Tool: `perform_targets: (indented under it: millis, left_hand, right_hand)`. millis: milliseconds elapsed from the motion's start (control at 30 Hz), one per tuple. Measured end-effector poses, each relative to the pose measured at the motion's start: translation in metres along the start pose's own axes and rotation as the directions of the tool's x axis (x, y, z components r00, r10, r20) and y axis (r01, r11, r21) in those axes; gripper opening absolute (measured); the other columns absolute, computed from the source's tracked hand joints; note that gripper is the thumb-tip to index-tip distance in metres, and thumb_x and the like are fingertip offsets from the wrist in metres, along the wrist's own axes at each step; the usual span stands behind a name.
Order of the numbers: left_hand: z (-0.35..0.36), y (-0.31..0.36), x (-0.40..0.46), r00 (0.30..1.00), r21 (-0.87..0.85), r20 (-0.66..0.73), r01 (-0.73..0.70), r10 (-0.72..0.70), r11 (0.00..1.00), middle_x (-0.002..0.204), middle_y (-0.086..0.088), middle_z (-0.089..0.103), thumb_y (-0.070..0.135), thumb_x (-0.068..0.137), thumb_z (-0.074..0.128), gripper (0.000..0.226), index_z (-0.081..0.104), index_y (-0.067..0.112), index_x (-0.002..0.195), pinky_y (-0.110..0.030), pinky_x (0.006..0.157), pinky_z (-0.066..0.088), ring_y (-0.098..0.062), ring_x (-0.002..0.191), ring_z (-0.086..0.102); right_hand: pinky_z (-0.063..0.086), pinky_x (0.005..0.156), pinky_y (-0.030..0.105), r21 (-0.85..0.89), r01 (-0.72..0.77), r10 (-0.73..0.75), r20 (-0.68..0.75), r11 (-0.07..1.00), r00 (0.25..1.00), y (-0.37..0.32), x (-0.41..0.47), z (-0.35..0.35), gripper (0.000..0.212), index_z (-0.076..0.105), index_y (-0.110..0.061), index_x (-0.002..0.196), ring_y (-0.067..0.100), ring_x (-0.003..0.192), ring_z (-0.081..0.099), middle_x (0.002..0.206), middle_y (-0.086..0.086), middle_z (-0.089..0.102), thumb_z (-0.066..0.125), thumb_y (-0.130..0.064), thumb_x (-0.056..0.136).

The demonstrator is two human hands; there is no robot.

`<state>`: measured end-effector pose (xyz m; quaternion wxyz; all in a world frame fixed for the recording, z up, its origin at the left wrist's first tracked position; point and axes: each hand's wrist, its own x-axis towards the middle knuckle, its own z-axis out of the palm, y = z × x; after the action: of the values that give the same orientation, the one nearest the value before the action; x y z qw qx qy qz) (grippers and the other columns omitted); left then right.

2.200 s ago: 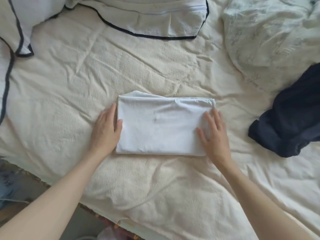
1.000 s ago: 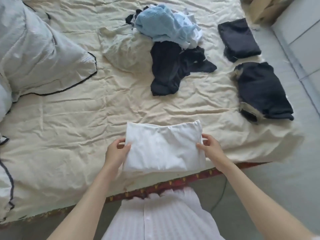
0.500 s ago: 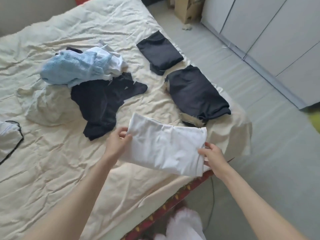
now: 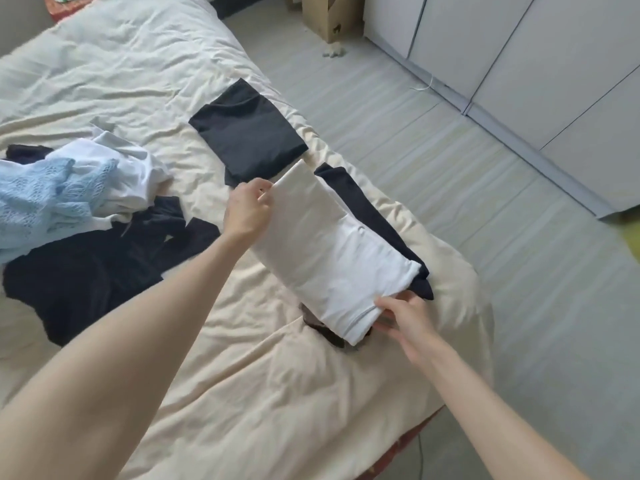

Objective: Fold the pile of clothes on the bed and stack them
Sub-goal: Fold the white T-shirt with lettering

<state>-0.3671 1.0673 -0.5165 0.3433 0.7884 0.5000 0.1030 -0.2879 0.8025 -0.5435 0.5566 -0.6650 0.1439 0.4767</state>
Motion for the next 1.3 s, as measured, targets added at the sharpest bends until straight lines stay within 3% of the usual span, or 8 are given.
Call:
perform_targets:
  millis: [167, 267, 367, 667, 833, 1100, 1200, 1300]
  left_hand:
    - [0.06, -0.013, 0.022, 0.998, -0.004, 0.057, 0.018, -0.018, 1.0, 0.125, -0.009, 0.054, 0.007, 0.094, 0.043, 0.038, 0.054, 0.016, 0.129, -0.032, 0.096, 0.039, -0.025, 0.115, 0.05]
    - [0.085, -0.027, 0.02, 0.978, 0.211, 0.206, -0.038, -0.006, 0.977, 0.143, -0.009, 0.04, 0.019, 0.095, 0.05, 0.052, 0.034, 0.015, 0.144, -0.043, 0.109, 0.029, -0.028, 0.132, 0.035]
    - [0.093, -0.03, 0.031, 0.991, 0.263, 0.132, -0.005, -0.031, 0.965, 0.15, -0.01, 0.031, 0.023, 0.097, 0.045, 0.051, 0.031, 0.013, 0.144, -0.042, 0.112, 0.018, -0.028, 0.139, 0.022]
    - [0.093, -0.025, 0.06, 0.993, 0.294, 0.1, -0.085, 0.058, 0.952, 0.119, -0.007, 0.046, 0.024, 0.096, 0.043, 0.024, 0.063, 0.018, 0.109, -0.038, 0.095, 0.022, -0.028, 0.117, 0.034]
    - [0.089, -0.013, 0.073, 0.958, 0.197, 0.259, -0.179, 0.125, 0.964, 0.064, -0.001, 0.036, -0.003, 0.084, 0.034, 0.031, 0.031, 0.016, 0.059, -0.033, 0.066, 0.024, -0.031, 0.078, 0.041]
    - [0.091, -0.011, 0.061, 0.988, 0.163, 0.135, -0.099, 0.077, 0.982, 0.076, 0.002, 0.051, 0.011, 0.09, 0.046, 0.017, 0.059, 0.019, 0.081, -0.032, 0.076, 0.02, -0.017, 0.082, 0.045]
    - [0.083, -0.005, 0.054, 0.992, -0.016, 0.012, -0.123, 0.123, 0.992, 0.09, 0.0, 0.06, 0.013, 0.09, 0.056, 0.015, 0.067, 0.014, 0.1, -0.036, 0.093, 0.037, -0.019, 0.089, 0.055]
    - [0.076, 0.009, 0.054, 0.971, -0.069, -0.075, -0.233, 0.228, 0.97, 0.094, -0.003, 0.059, 0.011, 0.088, 0.059, 0.017, 0.068, 0.01, 0.103, -0.036, 0.084, 0.046, -0.021, 0.088, 0.056]
  right_hand:
    - [0.053, 0.083, 0.037, 0.089, -0.073, 0.078, -0.056, 0.993, 0.995, 0.017, 0.032, -0.011, 0.028, 0.05, 0.003, 0.115, 0.022, 0.085, 0.062, 0.102, 0.014, 0.06, 0.058, 0.005, 0.088]
    - [0.053, 0.082, 0.038, 0.131, -0.109, 0.115, -0.039, 0.985, 0.993, 0.024, 0.041, -0.015, 0.026, 0.052, 0.0, 0.113, 0.023, 0.084, 0.063, 0.098, 0.012, 0.062, 0.059, 0.001, 0.089]
    - [0.054, 0.083, 0.041, 0.17, -0.093, 0.1, -0.034, 0.981, 0.994, 0.023, 0.05, -0.014, 0.029, 0.054, -0.002, 0.115, 0.025, 0.095, 0.065, 0.109, 0.014, 0.066, 0.063, -0.006, 0.088]
    - [0.054, 0.086, 0.044, 0.202, -0.01, 0.009, 0.006, 0.979, 1.0, 0.017, 0.059, -0.017, 0.031, 0.057, -0.017, 0.119, 0.024, 0.105, 0.065, 0.114, 0.007, 0.068, 0.061, -0.009, 0.089]
    - [0.046, 0.1, 0.048, 0.081, 0.081, -0.082, 0.003, 0.993, 0.997, 0.023, 0.052, -0.019, 0.026, 0.061, -0.02, 0.113, 0.021, 0.106, 0.065, 0.109, 0.002, 0.071, 0.062, -0.01, 0.089]
    - [0.048, 0.097, 0.047, 0.169, 0.06, -0.054, -0.039, 0.984, 0.998, 0.029, 0.052, -0.026, 0.022, 0.063, -0.02, 0.107, 0.025, 0.104, 0.065, 0.103, 0.003, 0.072, 0.062, -0.009, 0.088]
    - [0.053, 0.085, 0.039, 0.201, 0.074, -0.074, -0.008, 0.977, 0.997, 0.029, 0.048, -0.026, 0.03, 0.062, -0.021, 0.111, 0.022, 0.104, 0.066, 0.108, 0.002, 0.071, 0.067, -0.018, 0.082]
    - [0.056, 0.07, 0.028, 0.237, 0.103, -0.104, -0.01, 0.966, 0.995, 0.025, 0.047, -0.029, 0.04, 0.061, -0.019, 0.113, 0.02, 0.101, 0.068, 0.109, 0.002, 0.071, 0.068, -0.026, 0.075]
